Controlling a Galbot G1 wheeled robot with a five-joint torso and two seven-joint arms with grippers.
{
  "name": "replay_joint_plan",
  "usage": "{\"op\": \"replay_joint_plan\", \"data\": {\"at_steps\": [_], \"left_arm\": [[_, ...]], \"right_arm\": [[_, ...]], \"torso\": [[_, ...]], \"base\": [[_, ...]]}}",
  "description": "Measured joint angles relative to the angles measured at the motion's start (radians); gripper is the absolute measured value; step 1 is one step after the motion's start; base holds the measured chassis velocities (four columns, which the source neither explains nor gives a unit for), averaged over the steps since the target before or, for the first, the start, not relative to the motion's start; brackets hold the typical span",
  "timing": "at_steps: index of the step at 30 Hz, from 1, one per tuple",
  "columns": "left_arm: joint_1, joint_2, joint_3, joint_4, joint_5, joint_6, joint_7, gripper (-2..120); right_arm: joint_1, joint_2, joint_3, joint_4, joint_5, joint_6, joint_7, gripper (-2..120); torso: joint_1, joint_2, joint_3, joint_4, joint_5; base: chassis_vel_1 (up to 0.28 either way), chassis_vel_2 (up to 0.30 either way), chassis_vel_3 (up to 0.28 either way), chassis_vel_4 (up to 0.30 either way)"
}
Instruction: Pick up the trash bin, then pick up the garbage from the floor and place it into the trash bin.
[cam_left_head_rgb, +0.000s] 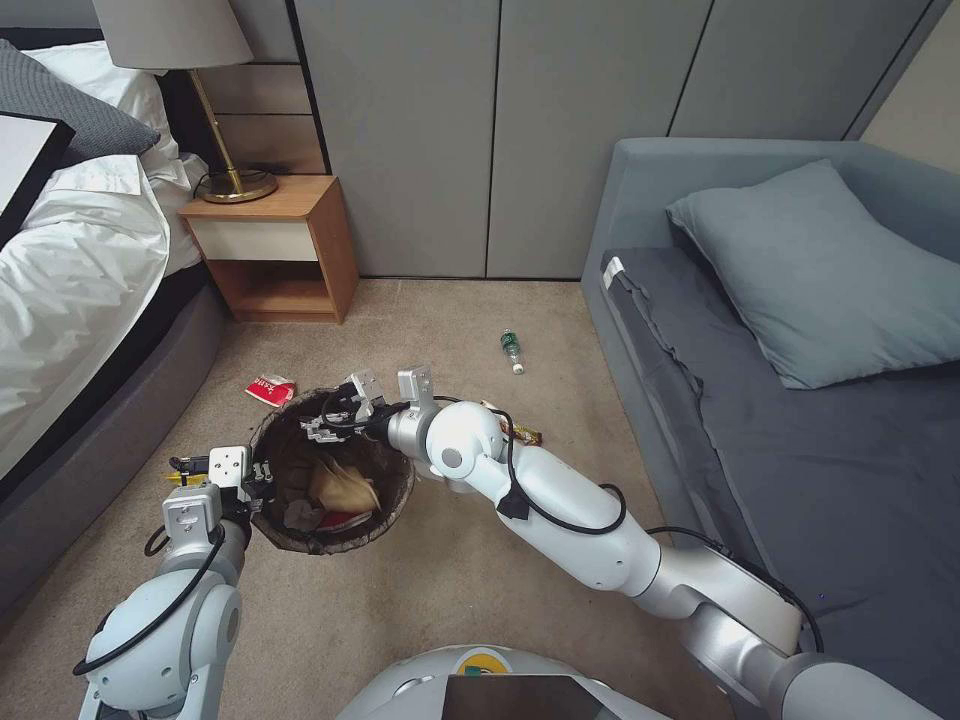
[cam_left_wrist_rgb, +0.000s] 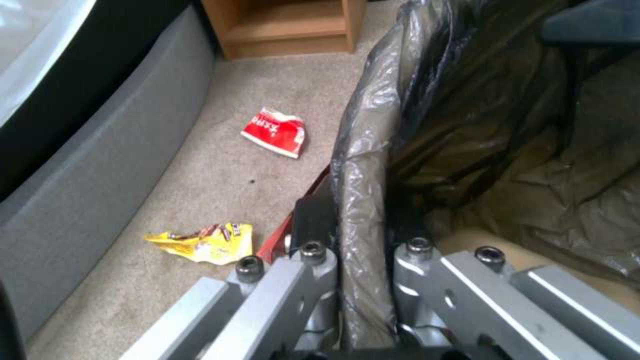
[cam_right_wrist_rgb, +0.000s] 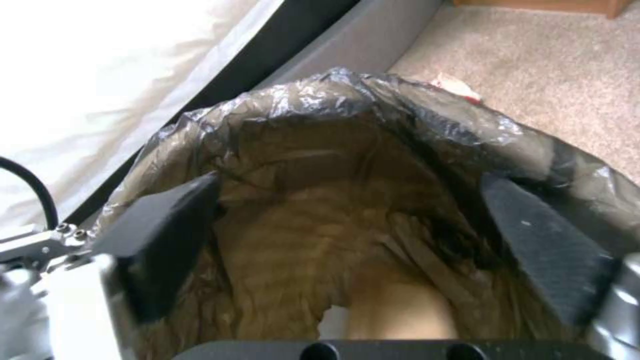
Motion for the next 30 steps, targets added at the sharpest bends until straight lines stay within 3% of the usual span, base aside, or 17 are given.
{"op": "replay_joint_plan", "data": {"at_steps": [7,14,17,20,21,23,24,26,29,30], "left_arm": [[-0.005,0.0,-0.001,0.003,0.0,0.0,0.0,4],[-0.009,0.001,0.001,0.003,0.0,0.0,0.0,4],[-0.008,0.003,-0.002,0.001,0.0,0.0,0.0,4],[-0.011,0.005,-0.002,0.0,-0.001,0.0,0.0,4],[-0.011,0.005,-0.002,0.0,-0.001,0.0,0.0,4],[-0.013,0.003,0.004,0.0,-0.001,0.0,0.0,4],[-0.014,0.002,0.005,-0.001,0.0,0.0,0.001,4],[-0.014,0.001,0.006,-0.001,0.0,0.0,0.001,4],[-0.007,0.003,0.005,-0.009,0.003,0.0,0.004,4],[-0.007,0.003,0.005,-0.009,0.003,0.0,0.004,4]], "right_arm": [[-0.01,-0.015,0.025,0.058,0.001,0.002,0.023,100],[-0.041,-0.08,0.121,0.2,0.006,0.005,0.089,100],[-0.076,-0.136,0.2,0.275,-0.058,0.007,0.083,100],[-0.169,-0.265,0.329,0.36,-0.268,0.085,0.033,100],[-0.169,-0.265,0.329,0.36,-0.268,0.085,0.033,100],[-0.266,-0.306,0.446,0.416,-0.33,0.101,0.027,100],[-0.351,-0.315,0.554,0.461,-0.359,0.1,0.027,100],[-0.368,-0.316,0.577,0.468,-0.368,0.102,0.027,100],[-0.679,-0.255,0.969,0.529,-0.649,0.239,-0.012,100],[-0.679,-0.255,0.969,0.529,-0.649,0.239,-0.012,100]], "torso": [[0.0,0.0,0.0,0.0,0.0001],[0.0,0.0,0.0,0.0001,0.0002],[0.0,0.0,0.0,0.0002,0.0003],[0.0,0.0,0.0,-0.0001,0.0004],[0.0,0.0,0.0,-0.0001,0.0004],[0.0,0.0,0.0,-0.0005,0.0007],[0.0,0.0,0.0,-0.0006,0.0006],[0.0,0.0,0.0,-0.0006,0.0005],[0.0,0.0,0.0,-0.0002,0.0005],[0.0,0.0,0.0,-0.0002,0.0005]], "base": [[0.0,0.0,0.0,0.0],[0.0,0.0,0.0,0.0],[0.0,0.0,0.0,0.0],[0.0,0.0,0.0,0.0],[0.0,0.0,0.0,0.0],[0.0,0.0,0.0,0.0],[0.0,0.0,0.0,0.0],[0.0,0.0,0.0,0.0],[0.0,0.0,0.0,0.0],[0.0,0.0,0.0,0.0]]}}
